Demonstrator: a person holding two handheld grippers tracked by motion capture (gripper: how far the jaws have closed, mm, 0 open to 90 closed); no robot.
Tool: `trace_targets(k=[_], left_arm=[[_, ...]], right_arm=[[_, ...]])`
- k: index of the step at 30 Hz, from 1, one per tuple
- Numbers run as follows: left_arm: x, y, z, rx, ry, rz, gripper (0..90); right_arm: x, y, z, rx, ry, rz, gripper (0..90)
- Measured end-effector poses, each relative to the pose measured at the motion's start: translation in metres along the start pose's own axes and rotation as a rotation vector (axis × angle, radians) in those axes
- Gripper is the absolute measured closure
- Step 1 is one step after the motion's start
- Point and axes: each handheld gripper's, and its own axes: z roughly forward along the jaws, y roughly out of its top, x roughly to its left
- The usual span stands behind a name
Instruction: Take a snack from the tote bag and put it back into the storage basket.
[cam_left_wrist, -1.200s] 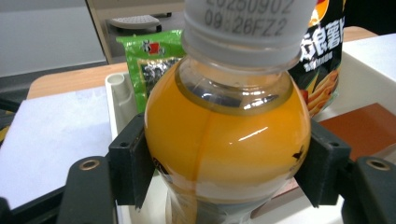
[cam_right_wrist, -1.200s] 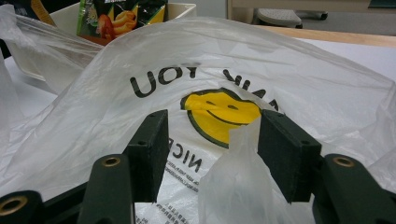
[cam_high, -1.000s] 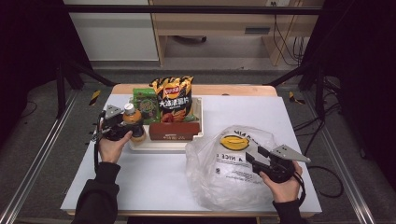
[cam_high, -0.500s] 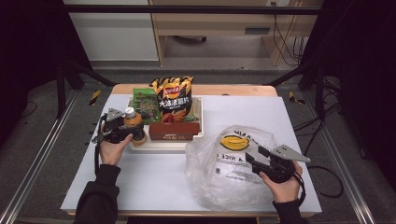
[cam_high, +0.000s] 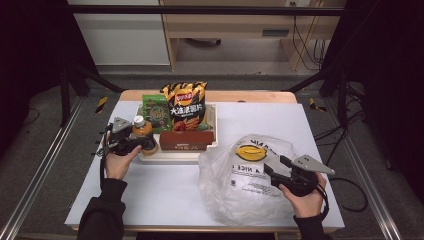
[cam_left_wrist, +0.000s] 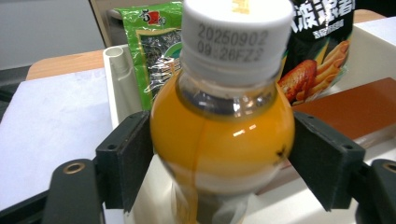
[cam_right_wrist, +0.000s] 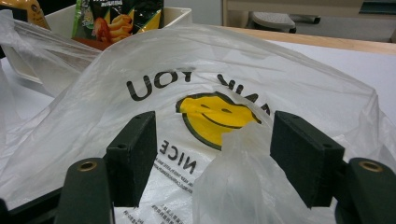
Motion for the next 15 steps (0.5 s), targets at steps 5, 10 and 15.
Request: trace_targets(k=[5,10,15], left_arm=[[0.001,-0.007,-0.015,-0.025,-0.023,-0.002,21.0],[-0.001,-0.015,-0.031,-0.058,-0.048,-0.004,21.3],[-0.005,-0.018,-0.046,-0.084,-0.057,-0.003,21.3]], right_arm=[[0.000,0.001,-0.002,-0.001,-0.003,-0.006,30.4],[-0.001,0.001,-0.003,0.006,-0.002,-0.008,29.3],[-0.002,0.000,-0.003,0.010,-0.004,-0.010,28.6]])
